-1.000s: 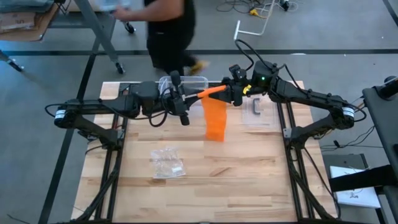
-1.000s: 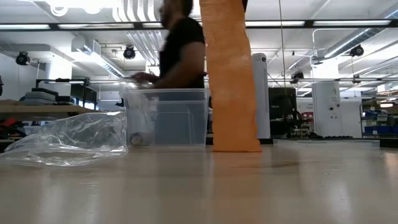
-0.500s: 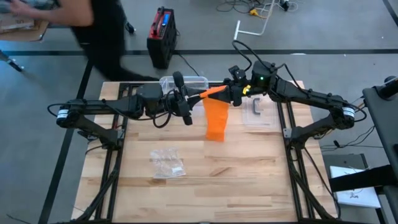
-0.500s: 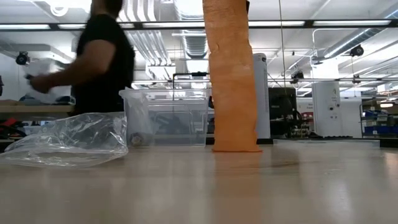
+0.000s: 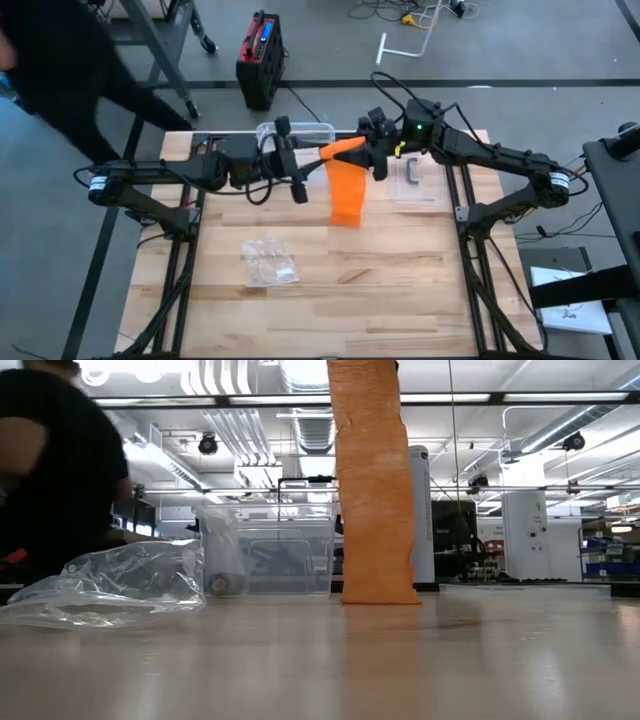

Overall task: Roll bandage
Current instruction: Roll the orange bandage

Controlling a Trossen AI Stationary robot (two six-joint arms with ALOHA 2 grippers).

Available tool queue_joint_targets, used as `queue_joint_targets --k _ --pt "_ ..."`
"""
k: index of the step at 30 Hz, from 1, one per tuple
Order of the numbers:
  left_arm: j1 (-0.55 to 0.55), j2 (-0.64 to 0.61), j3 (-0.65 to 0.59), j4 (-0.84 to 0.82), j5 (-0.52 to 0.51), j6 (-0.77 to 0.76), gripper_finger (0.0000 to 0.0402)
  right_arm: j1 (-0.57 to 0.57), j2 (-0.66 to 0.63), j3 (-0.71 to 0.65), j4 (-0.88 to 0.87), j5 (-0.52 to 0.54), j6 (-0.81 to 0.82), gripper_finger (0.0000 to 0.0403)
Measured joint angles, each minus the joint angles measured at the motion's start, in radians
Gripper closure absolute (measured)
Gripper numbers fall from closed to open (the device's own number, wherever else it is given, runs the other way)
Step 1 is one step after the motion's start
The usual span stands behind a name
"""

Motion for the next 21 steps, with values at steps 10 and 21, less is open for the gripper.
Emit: queue_joint_targets --k 10,21 --pt "0.006 -0.069 0.0 -0.171 0.087 -0.424 0.0166 0.001 -0.003 0.0 0.005 -0.01 -0.455 0.0261" --pt "0.073 -0.061 0.002 -0.076 0.227 -0.573 0.0127 0.008 -0.002 0.0 -0.012 -0.01 -0.774 0.027"
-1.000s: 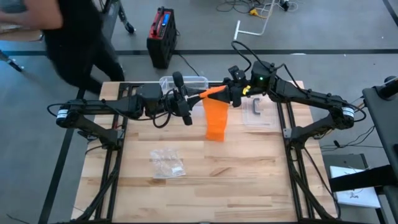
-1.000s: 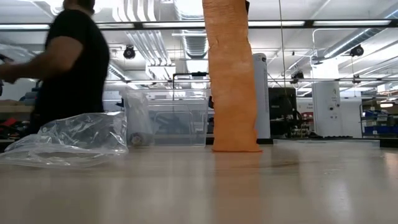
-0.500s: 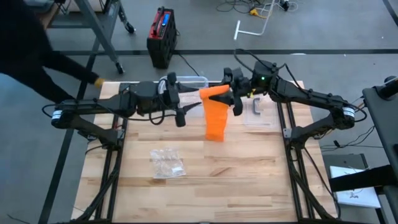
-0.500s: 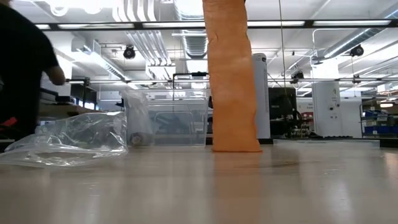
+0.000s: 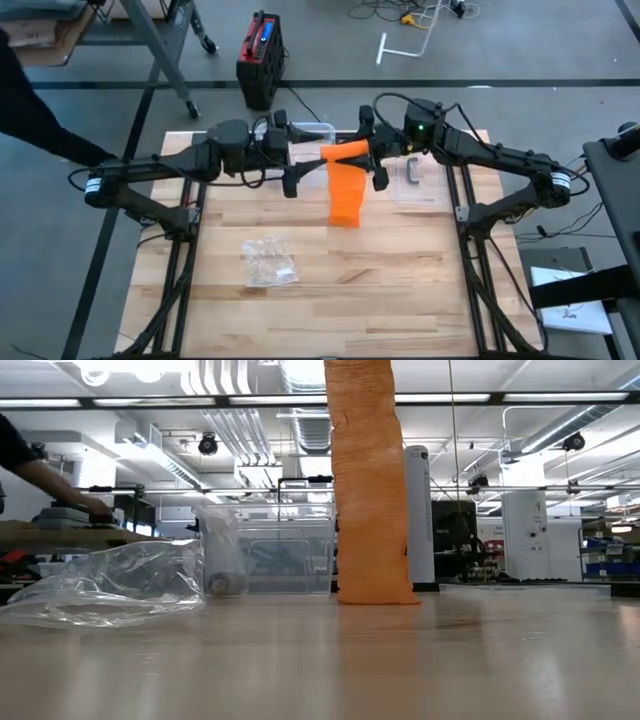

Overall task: Roll bandage
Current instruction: Roll the orange bandage

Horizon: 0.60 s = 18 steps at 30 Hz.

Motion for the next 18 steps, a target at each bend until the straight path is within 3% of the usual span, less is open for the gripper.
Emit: queue_joint_targets --k 18 --pt "0.012 0.062 0.001 0.057 0.042 0.094 0.023 0.0 0.004 0.0 0.0 0.011 0.034 0.0275"
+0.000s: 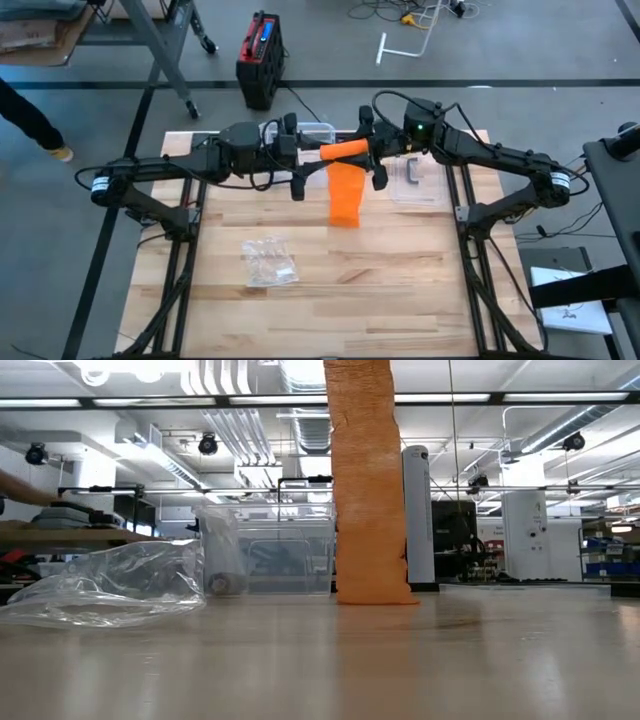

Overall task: Roll bandage
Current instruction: Roll the orange bandage

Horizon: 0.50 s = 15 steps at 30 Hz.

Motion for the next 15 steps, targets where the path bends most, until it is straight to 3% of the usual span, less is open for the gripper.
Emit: queue_joint_targets --k 6,11,15 --pt "0.0 -0.002 0.0 -0.001 -0.005 0.042 0.0284 0.0 0.0 0.0 0.0 -0.001 0.146 0.0263" --pt "0.0 -0.002 0.0 -0.004 -0.006 0.078 0.0339 0.0 -0.002 0.0 -0.005 -0.01 0.335 0.023" --pt "0.0 -0.015 0.0 -0.001 -0.007 0.087 0.0361 0.0 -0.014 0.0 -0.013 -0.01 0.514 0.0197"
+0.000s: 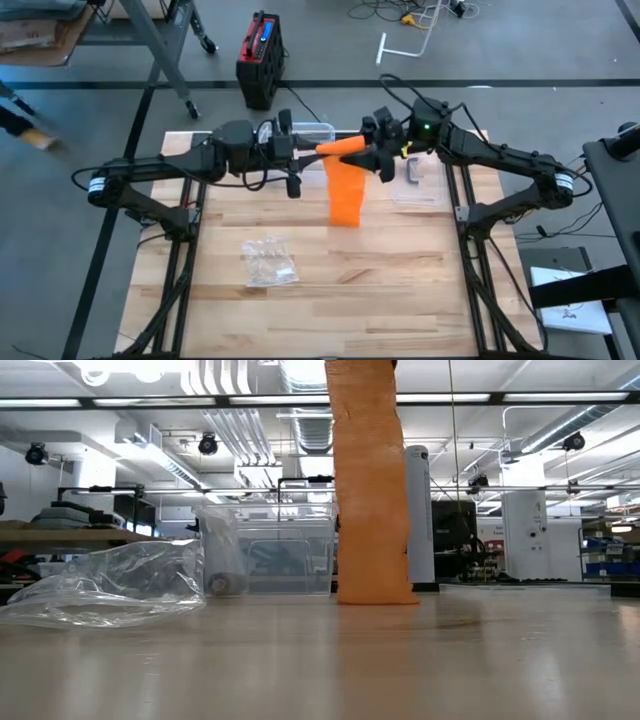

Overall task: Roll bandage
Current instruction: Roll the orange bandage

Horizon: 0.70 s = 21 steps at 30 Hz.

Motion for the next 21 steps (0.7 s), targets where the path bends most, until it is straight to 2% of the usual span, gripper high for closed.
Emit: queue_joint_targets --k 11,21 --pt "-0.01 -0.024 0.0 0.006 0.003 0.163 0.0354 0.0 -0.028 0.0 0.006 -0.002 0.346 0.0133" --pt "-0.011 -0.002 0.0 -0.001 -0.034 0.273 0.0354 0.0 -0.027 0.0 0.024 0.004 0.419 0.0138"
